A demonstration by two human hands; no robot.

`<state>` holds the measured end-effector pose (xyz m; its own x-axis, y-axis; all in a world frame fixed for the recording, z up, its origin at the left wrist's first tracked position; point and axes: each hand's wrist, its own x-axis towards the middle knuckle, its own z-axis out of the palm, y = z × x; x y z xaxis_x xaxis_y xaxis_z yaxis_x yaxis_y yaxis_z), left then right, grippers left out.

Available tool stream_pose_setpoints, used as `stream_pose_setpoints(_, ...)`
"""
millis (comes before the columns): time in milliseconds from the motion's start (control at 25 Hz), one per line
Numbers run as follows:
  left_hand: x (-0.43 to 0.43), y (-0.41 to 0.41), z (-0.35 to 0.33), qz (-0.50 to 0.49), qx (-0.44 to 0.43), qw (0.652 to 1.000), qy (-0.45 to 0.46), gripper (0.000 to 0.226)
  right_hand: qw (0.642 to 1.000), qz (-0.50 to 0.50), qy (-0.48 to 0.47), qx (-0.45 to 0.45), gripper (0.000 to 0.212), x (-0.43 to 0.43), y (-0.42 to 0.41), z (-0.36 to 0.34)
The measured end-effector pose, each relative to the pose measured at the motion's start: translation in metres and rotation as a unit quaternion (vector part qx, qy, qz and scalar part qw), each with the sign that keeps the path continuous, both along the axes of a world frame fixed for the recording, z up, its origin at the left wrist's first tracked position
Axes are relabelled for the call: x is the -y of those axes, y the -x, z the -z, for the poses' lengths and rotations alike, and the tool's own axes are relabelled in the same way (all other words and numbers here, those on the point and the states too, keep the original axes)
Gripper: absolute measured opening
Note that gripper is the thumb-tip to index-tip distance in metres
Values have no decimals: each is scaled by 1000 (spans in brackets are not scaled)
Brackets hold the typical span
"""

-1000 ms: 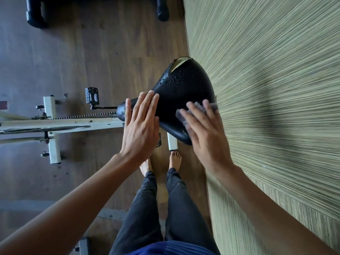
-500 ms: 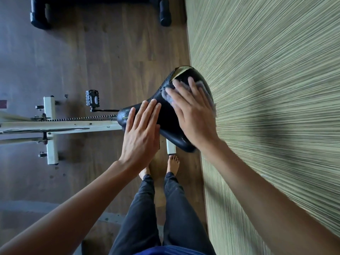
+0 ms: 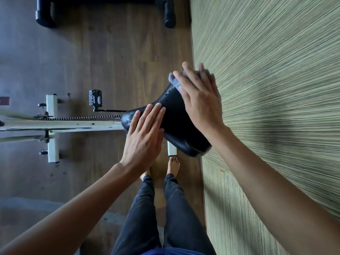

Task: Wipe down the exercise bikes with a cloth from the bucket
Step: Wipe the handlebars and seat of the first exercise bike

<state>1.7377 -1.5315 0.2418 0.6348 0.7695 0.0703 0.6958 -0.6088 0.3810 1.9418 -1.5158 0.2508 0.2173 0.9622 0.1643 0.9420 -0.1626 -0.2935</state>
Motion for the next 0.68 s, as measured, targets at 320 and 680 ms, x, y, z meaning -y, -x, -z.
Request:
stream_pose_setpoints(320,-1,1,3,2,4,1000,-3,50,999,-29,41,-3,41,-2,1,-1)
stream_pose_setpoints(680,0,2,4,-14,-1,1000,-6,51,999,-12,52,-4,44,23,11,1)
